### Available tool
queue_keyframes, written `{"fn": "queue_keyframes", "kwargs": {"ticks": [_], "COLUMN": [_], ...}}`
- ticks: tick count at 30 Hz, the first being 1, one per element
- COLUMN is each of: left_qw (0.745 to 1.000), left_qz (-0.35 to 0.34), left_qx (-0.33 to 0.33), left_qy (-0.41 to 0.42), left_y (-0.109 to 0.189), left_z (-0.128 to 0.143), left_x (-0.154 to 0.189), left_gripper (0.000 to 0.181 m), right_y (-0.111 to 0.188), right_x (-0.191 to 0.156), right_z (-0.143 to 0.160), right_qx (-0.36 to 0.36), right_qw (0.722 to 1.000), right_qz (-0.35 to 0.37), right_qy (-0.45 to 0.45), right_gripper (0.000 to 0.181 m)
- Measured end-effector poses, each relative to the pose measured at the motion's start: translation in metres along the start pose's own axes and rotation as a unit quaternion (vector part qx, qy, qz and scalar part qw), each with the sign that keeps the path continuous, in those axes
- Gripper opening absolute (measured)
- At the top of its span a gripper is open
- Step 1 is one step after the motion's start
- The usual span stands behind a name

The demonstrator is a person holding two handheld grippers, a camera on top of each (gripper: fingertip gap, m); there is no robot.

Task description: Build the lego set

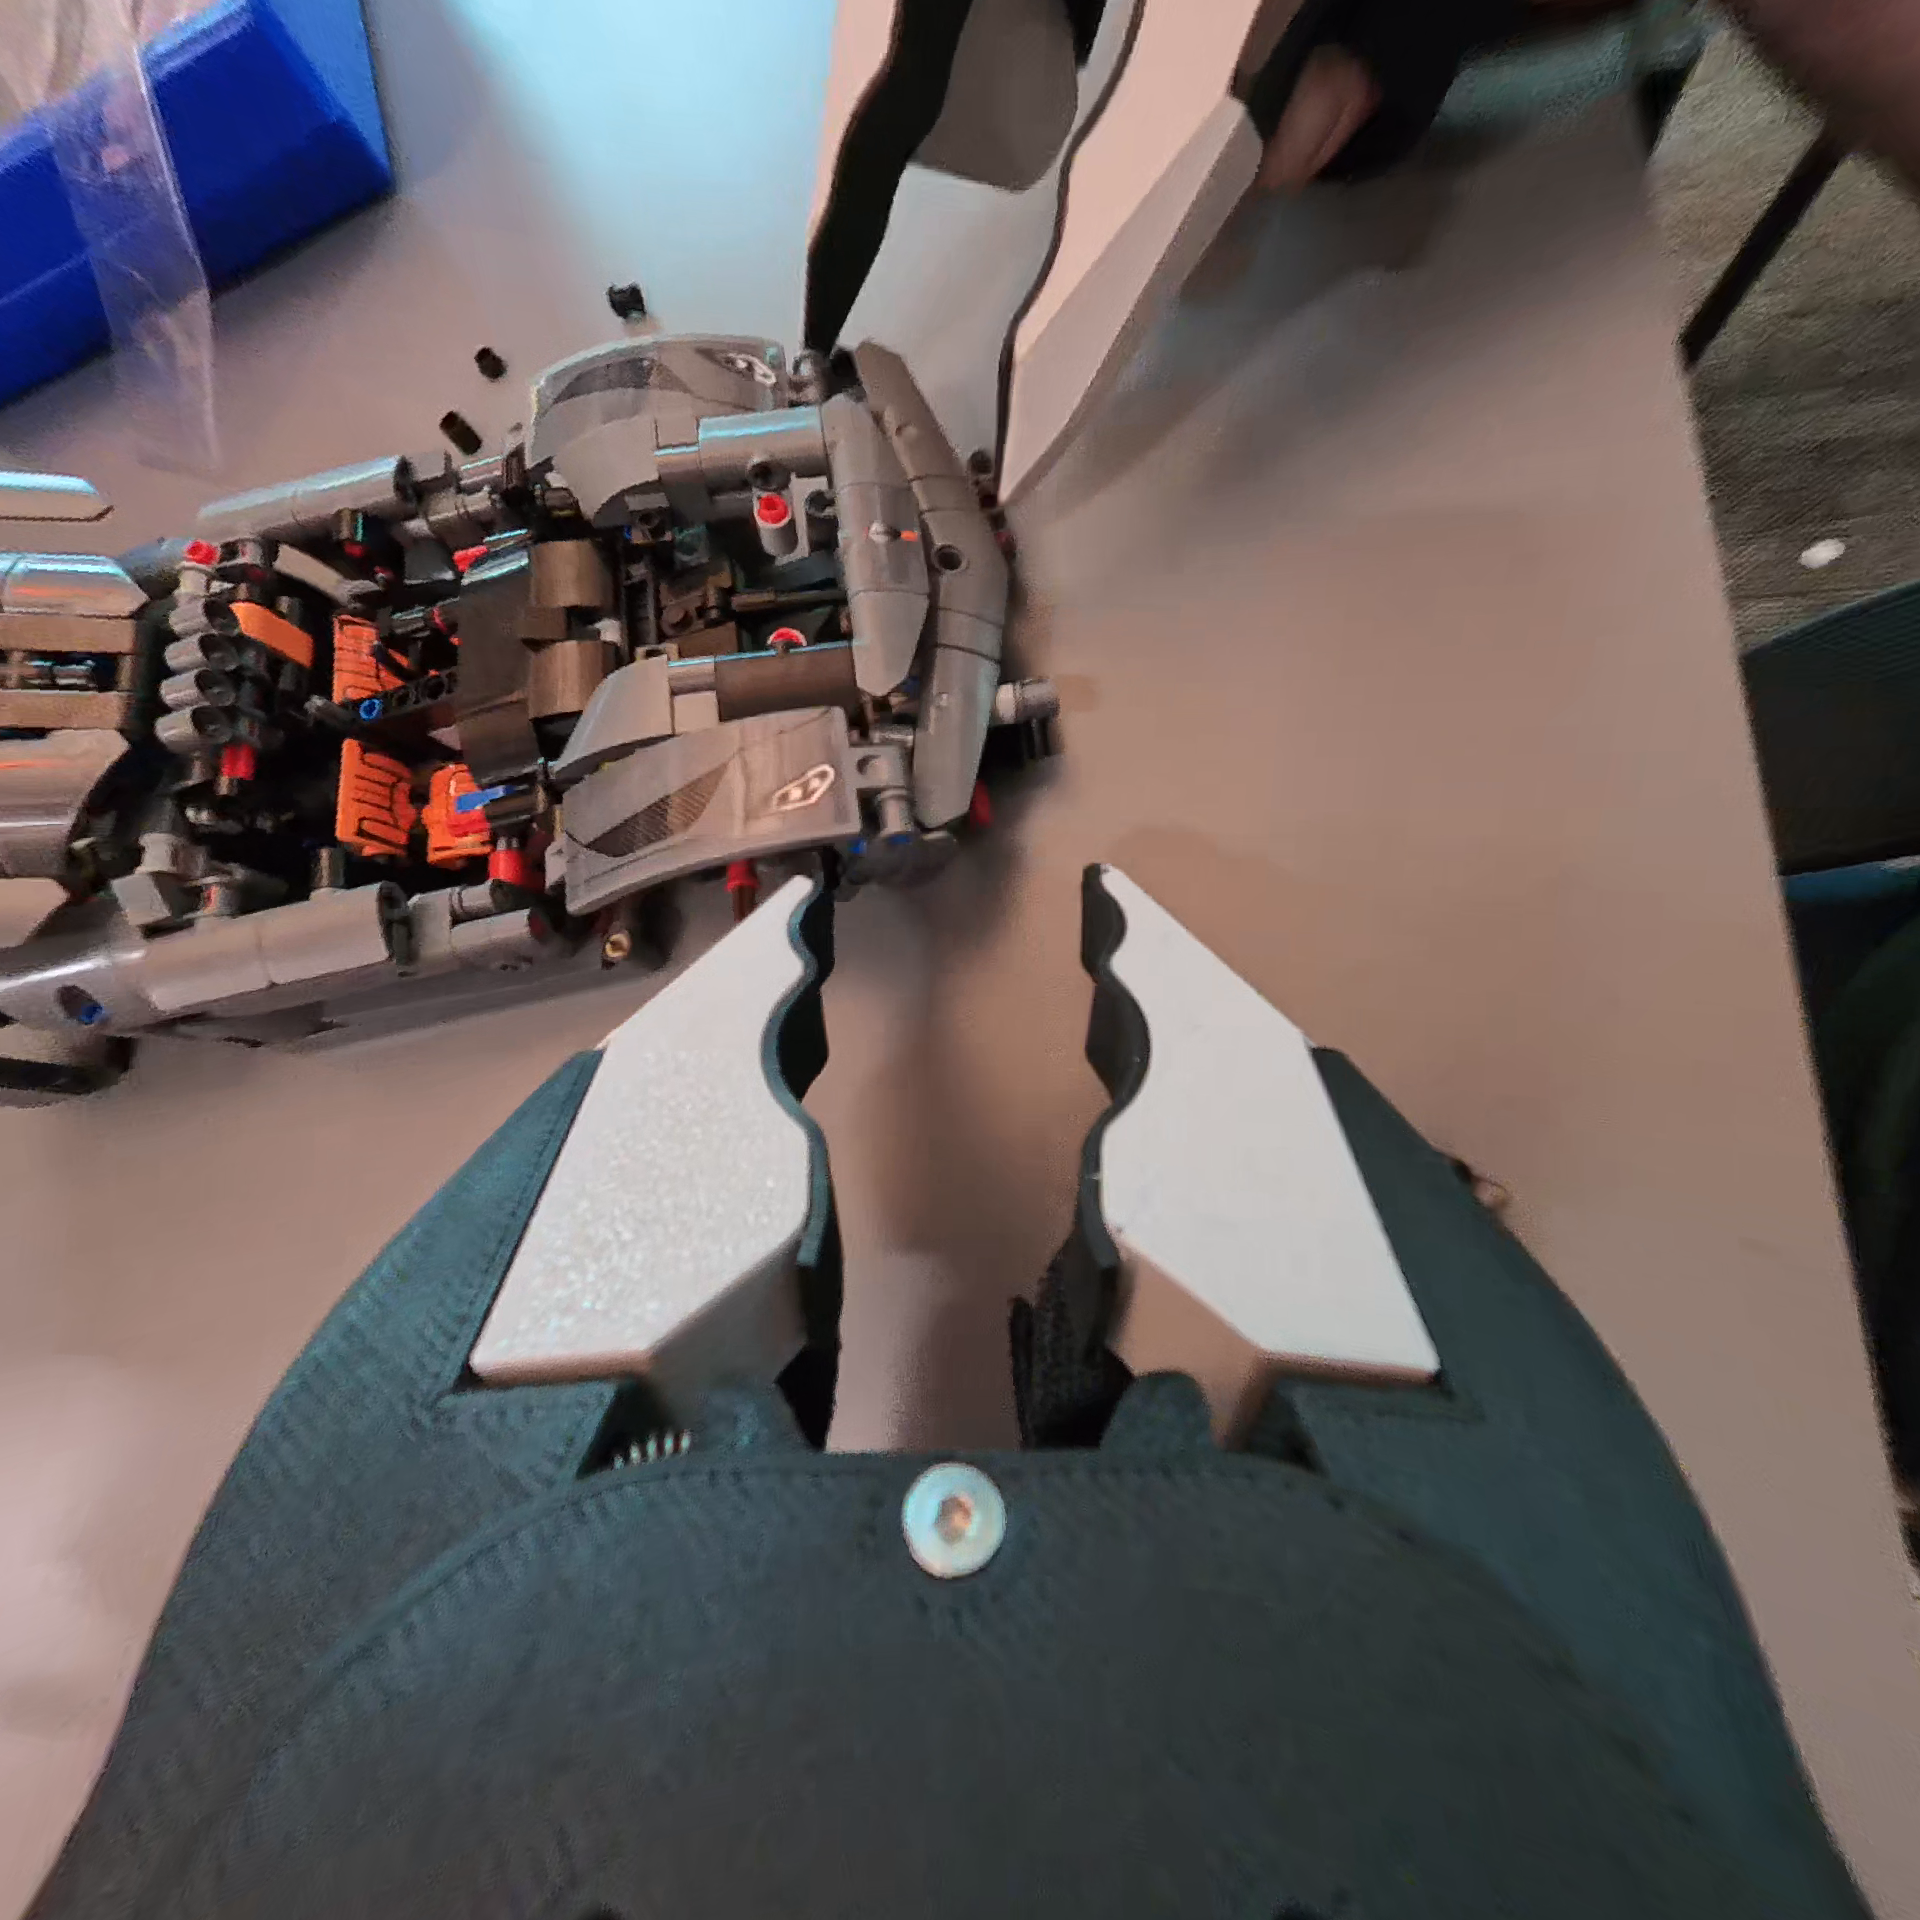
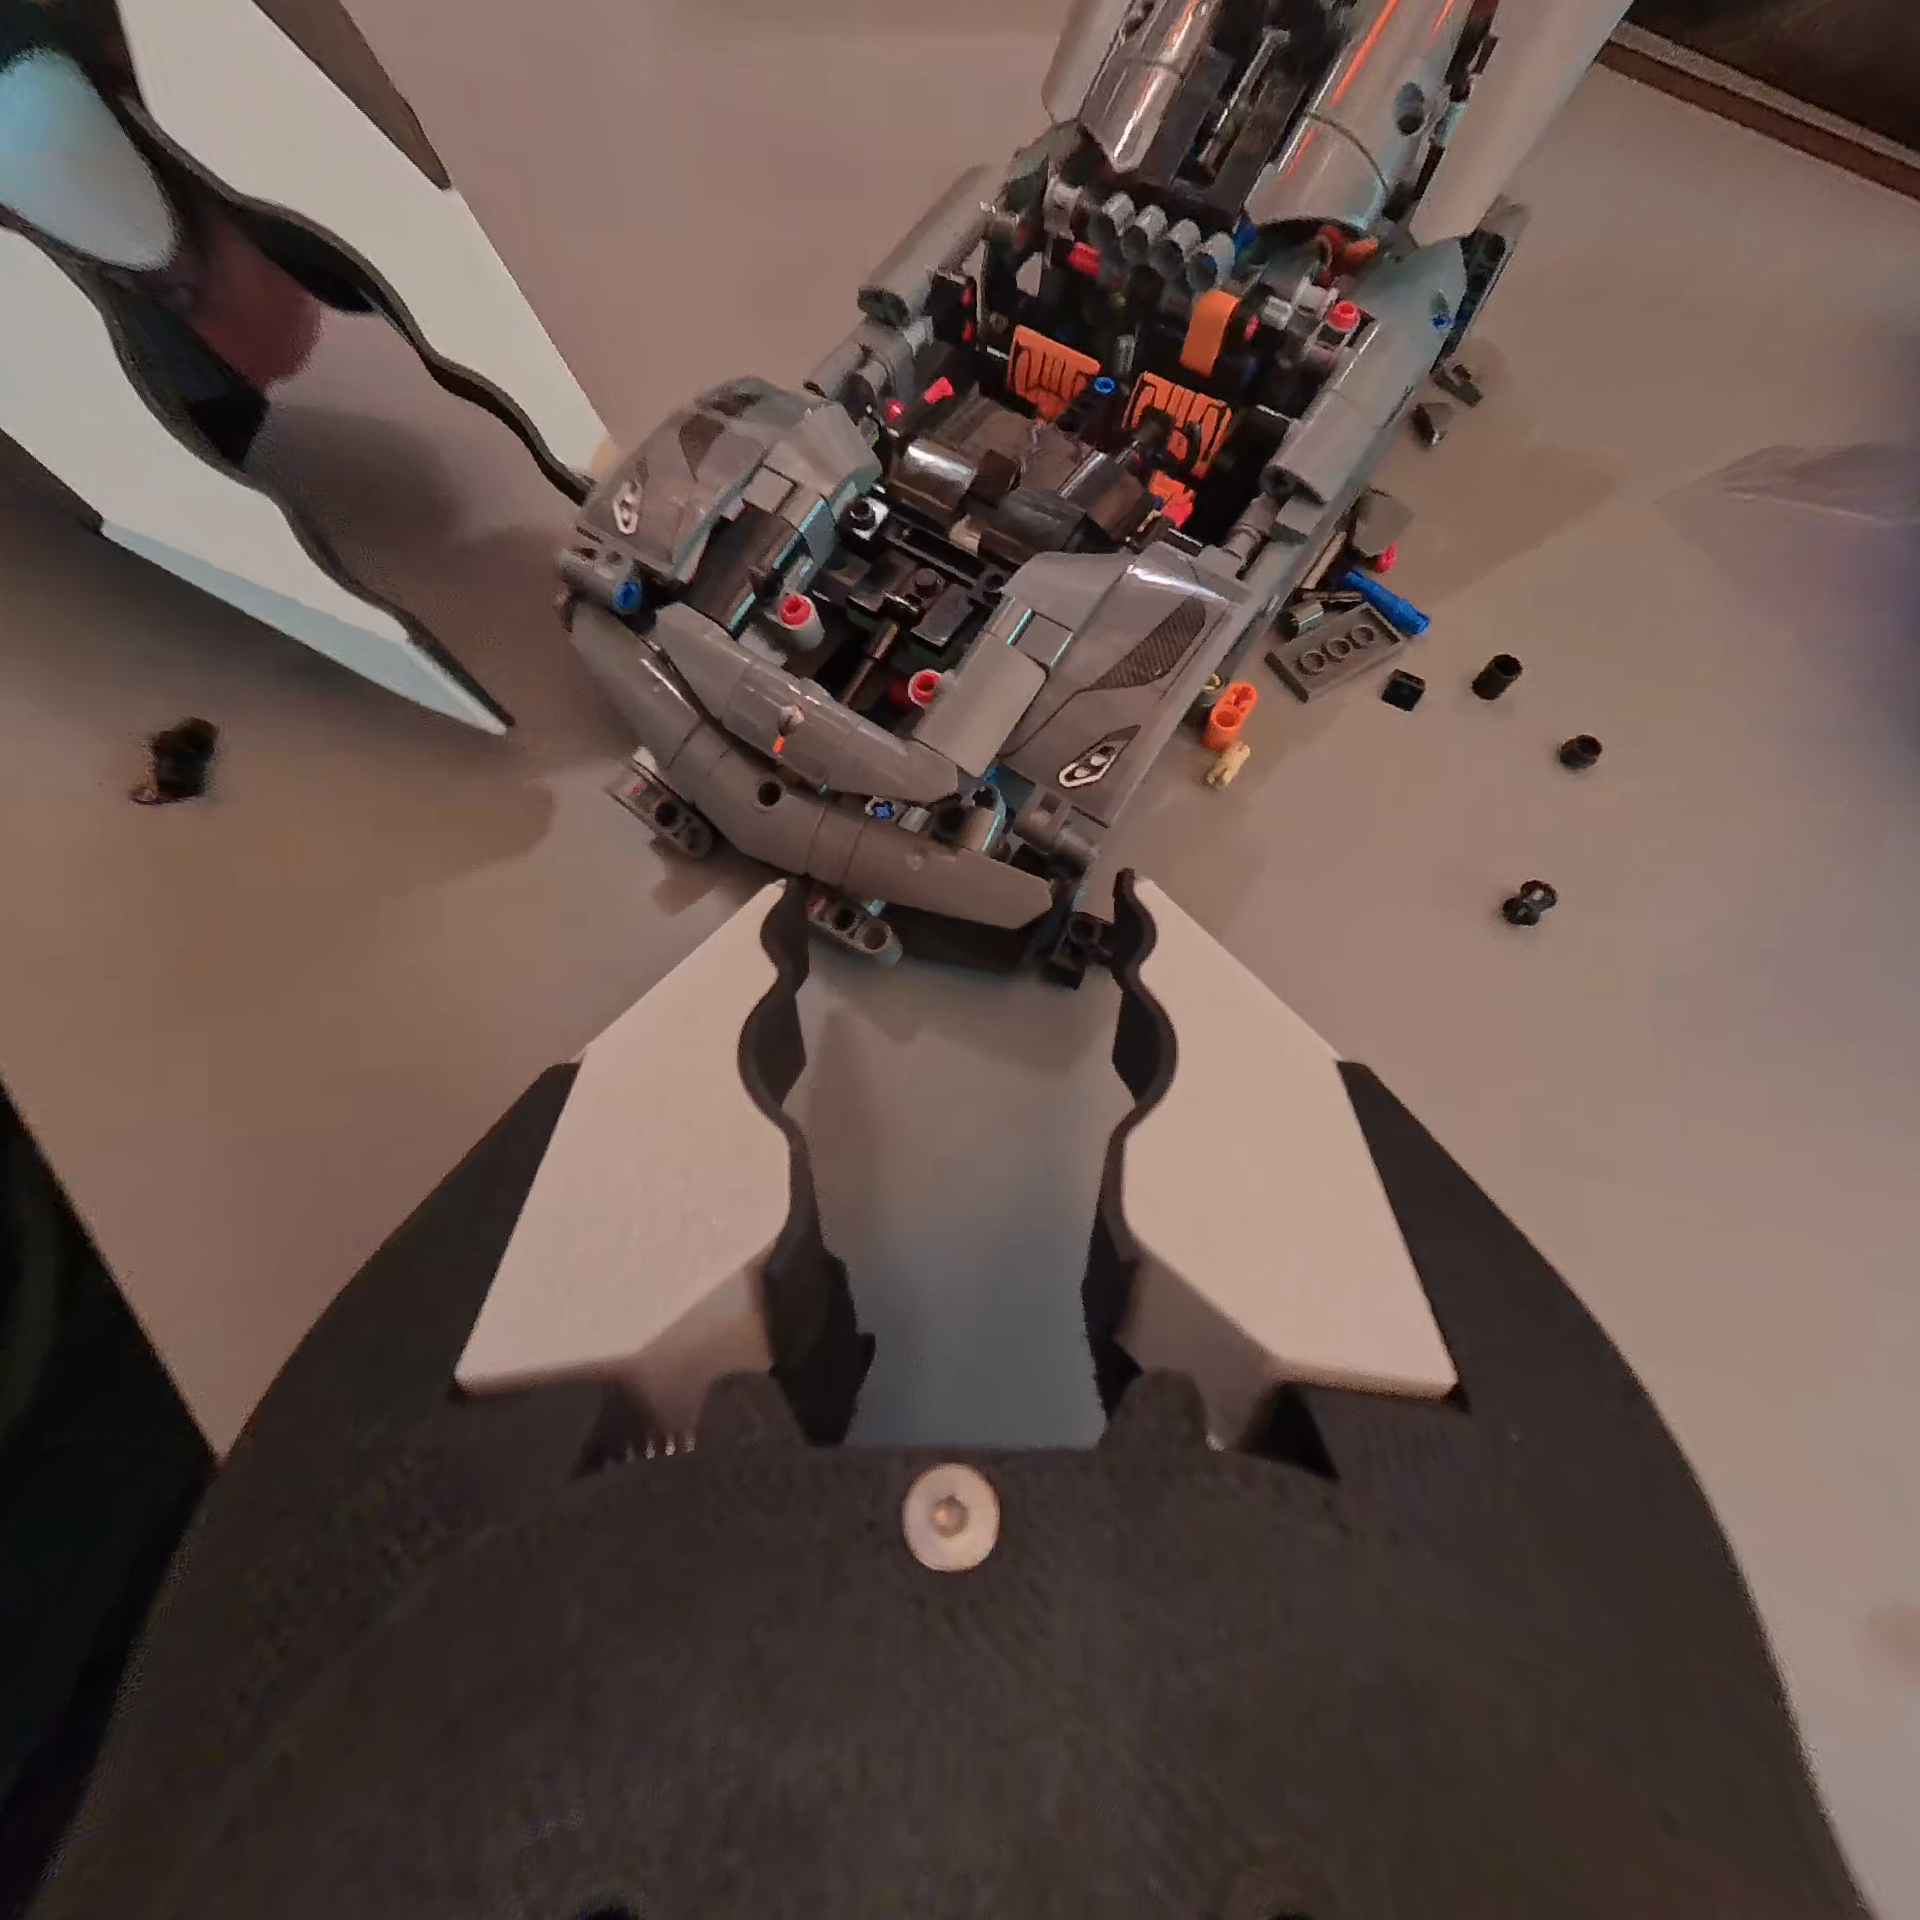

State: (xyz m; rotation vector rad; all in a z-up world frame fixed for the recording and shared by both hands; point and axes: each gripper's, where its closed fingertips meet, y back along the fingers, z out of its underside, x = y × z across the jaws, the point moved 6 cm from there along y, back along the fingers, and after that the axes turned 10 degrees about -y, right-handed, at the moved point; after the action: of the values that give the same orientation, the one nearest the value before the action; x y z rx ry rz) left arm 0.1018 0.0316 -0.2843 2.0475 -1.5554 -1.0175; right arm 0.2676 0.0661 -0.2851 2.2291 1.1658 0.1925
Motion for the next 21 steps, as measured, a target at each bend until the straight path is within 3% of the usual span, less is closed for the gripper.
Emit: {"fn": "queue_keyframes", "kwargs": {"ticks": [1, 4, 7, 13, 17, 21], "left_qw": [1.000, 0.999, 1.000, 0.991, 0.981, 0.982], "left_qz": [0.011, 0.018, -0.016, -0.118, -0.145, -0.094], "left_qx": [0.014, 0.038, 0.022, 0.048, 0.065, 0.055], "left_qy": [0.014, 0.028, 0.014, 0.046, 0.114, 0.157], "left_y": [0.004, 0.020, 0.038, 0.070, 0.060, 0.028], "left_z": [-0.001, 0.001, 0.007, 0.009, 0.021, 0.034], "left_x": [-0.001, -0.010, -0.030, -0.121, -0.196, -0.238], "left_gripper": [0.046, 0.046, 0.047, 0.051, 0.062, 0.070], "right_y": [0.002, 0.009, 0.014, 0.007, 0.006, 0.005], "right_x": [-0.001, -0.005, -0.013, -0.028, -0.029, -0.040], "right_z": [0.000, 0.001, 0.001, 0.004, 0.007, 0.007], "right_qx": [0.003, 0.012, 0.019, 0.016, 0.002, -0.007], "right_qw": [1.000, 1.000, 0.999, 0.998, 0.994, 0.993], "right_qz": [0.000, 0.019, 0.026, 0.044, 0.084, 0.070], "right_qy": [-0.005, 0.000, -0.004, -0.051, -0.069, -0.091], "right_gripper": [0.058, 0.058, 0.059, 0.069, 0.070, 0.065]}}
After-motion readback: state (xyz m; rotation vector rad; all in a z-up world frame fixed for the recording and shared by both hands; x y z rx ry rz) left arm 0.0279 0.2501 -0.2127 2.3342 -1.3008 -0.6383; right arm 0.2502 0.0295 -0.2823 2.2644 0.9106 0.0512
